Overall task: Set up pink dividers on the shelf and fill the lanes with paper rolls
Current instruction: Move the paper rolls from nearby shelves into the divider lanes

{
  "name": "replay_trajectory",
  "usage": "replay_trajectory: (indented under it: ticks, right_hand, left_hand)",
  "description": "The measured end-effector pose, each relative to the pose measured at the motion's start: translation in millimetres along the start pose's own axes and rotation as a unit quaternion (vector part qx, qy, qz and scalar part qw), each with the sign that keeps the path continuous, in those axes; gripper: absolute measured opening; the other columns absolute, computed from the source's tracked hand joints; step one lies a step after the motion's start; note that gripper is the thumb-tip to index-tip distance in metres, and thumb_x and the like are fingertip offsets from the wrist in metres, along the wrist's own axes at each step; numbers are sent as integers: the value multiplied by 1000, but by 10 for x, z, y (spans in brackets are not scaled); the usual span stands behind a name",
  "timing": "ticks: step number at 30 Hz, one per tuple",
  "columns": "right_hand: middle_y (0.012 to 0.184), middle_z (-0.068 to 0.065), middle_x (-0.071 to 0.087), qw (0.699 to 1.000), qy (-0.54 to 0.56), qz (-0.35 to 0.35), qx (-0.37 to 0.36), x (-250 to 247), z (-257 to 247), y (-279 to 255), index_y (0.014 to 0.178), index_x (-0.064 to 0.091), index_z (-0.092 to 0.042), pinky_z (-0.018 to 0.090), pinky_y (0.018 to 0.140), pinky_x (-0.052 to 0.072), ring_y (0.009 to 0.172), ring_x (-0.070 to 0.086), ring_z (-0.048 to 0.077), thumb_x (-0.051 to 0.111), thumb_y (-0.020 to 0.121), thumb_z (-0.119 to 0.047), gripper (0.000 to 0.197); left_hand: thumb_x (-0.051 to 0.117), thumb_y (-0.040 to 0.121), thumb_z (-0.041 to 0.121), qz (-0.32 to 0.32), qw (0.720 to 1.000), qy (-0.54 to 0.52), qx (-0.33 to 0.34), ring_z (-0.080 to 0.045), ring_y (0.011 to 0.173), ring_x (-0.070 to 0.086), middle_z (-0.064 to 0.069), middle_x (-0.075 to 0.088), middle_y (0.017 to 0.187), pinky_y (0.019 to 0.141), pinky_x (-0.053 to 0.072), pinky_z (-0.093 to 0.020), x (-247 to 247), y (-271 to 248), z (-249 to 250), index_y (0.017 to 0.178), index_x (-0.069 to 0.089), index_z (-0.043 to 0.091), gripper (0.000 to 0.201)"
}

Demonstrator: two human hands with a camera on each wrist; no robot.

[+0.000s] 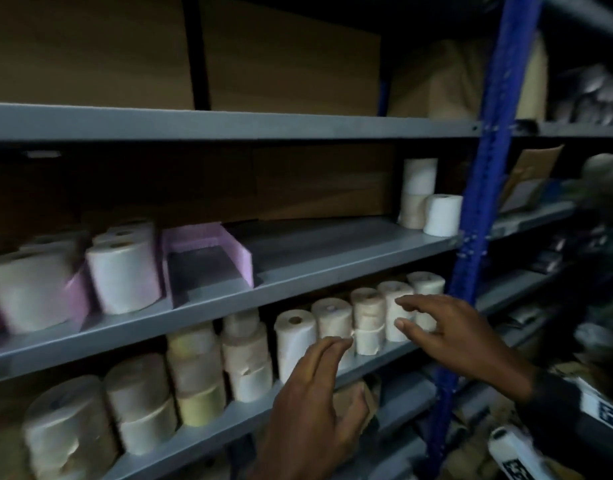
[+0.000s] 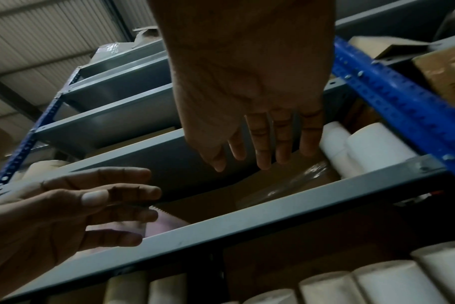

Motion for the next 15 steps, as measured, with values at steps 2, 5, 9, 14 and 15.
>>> replay_trajectory:
  ticks: [2,5,9,14,15]
  right_hand:
    - [109,-20,70,1000,-14,12,21,-76,325,95,118,65,-39,27,86,53,103,63,2,55,81,-65,47]
    - [109,-17,71,998,-11,33,42,-237,771,289,118,67,-34,22,89,51,102,65,2,62,81,-57,43]
    - [112,-9,72,995,-3,59,80,-479,1357,617,120,66,-31,31,93,53,106,66,8,67,80,-50,44]
    - [116,-1,70,990,-5,69,124,-658,2000,1153,128,60,-30,32,92,52,108,65,16,67,82,-51,51]
    - [117,0,70,989,-7,70,134,-671,2100,1264,130,58,-31,31,92,52,109,65,18,67,83,-50,52]
  left_hand:
    - [58,92,51,-1,1000,-7,15,4,133,48,21,51,146,105,37,-8,248,331,48,145,54,35,56]
    - [65,92,41,-1,999,-25,24,-2,132,53,15,57,144,108,42,-21,602,866,101,142,58,28,53]
    - [66,91,37,-16,998,-50,28,-6,130,55,13,59,140,109,44,-28,1108,1656,149,140,58,27,50]
    - [72,94,32,-25,997,-72,-4,-9,126,59,8,60,140,107,47,-31,1683,2554,120,143,56,24,53]
    - [72,94,33,-27,997,-76,-12,-11,128,58,5,60,141,108,46,-31,1773,2712,112,144,56,21,53]
Point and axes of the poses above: each hand's wrist, its own y-axis towards the middle knuckle, its own x-axis out of the palm, z = x × y, the point moved 7 cm from there along y, towards the middle knuckle
